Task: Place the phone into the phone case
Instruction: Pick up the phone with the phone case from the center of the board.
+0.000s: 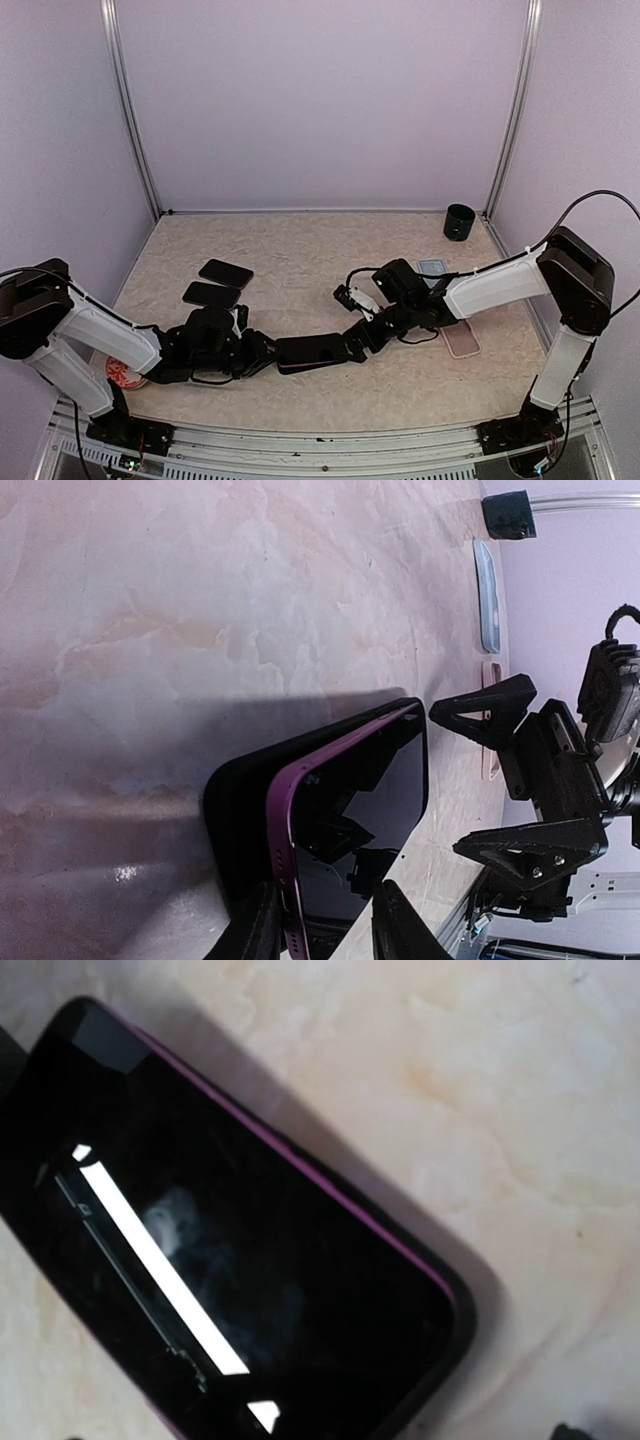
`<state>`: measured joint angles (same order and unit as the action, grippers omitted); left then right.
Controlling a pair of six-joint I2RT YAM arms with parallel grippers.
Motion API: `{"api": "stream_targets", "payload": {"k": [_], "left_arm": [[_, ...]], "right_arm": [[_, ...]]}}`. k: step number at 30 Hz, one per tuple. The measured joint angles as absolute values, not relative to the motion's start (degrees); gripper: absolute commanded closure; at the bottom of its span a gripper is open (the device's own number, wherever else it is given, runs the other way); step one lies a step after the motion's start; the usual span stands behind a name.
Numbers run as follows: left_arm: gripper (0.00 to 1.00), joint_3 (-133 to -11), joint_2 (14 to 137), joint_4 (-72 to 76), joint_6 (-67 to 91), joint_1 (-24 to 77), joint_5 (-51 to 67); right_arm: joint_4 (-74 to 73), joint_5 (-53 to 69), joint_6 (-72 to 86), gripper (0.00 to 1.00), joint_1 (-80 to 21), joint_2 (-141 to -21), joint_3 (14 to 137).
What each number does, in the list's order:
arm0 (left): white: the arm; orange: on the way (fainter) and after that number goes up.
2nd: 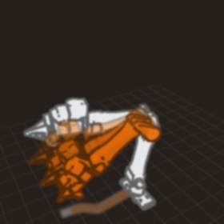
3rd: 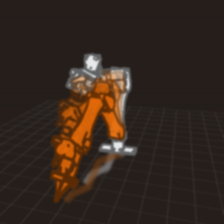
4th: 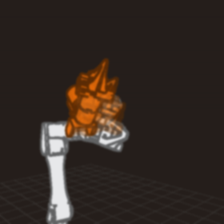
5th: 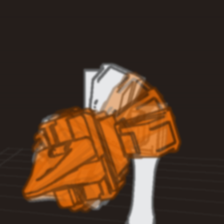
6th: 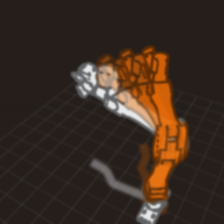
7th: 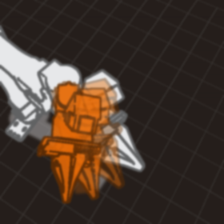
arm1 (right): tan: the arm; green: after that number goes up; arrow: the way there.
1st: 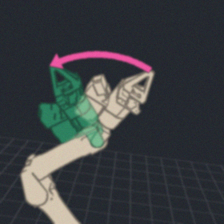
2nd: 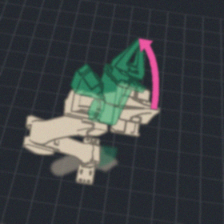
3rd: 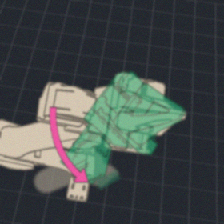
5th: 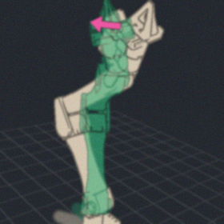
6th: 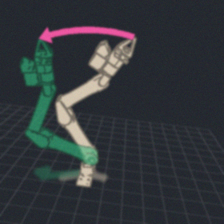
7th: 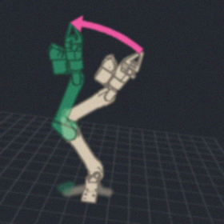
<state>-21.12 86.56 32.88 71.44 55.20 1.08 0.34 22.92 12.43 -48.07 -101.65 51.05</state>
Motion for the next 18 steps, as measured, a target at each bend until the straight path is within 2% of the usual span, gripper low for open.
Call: {"api": "stream_targets", "payload": {"k": [14,18], "left_arm": [[0.68,-21.08,91.31,38.48,71.72,55.16,2.48],[0.76,-20.34,91.90,40.75,71.92,55.16,2.59]], "right_arm": [[3.11,24.95,13.19,0.00,-48.07,-101.65,49.54],[3.81,25.43,13.21,0.00,-48.07,-101.65,49.50]]}}
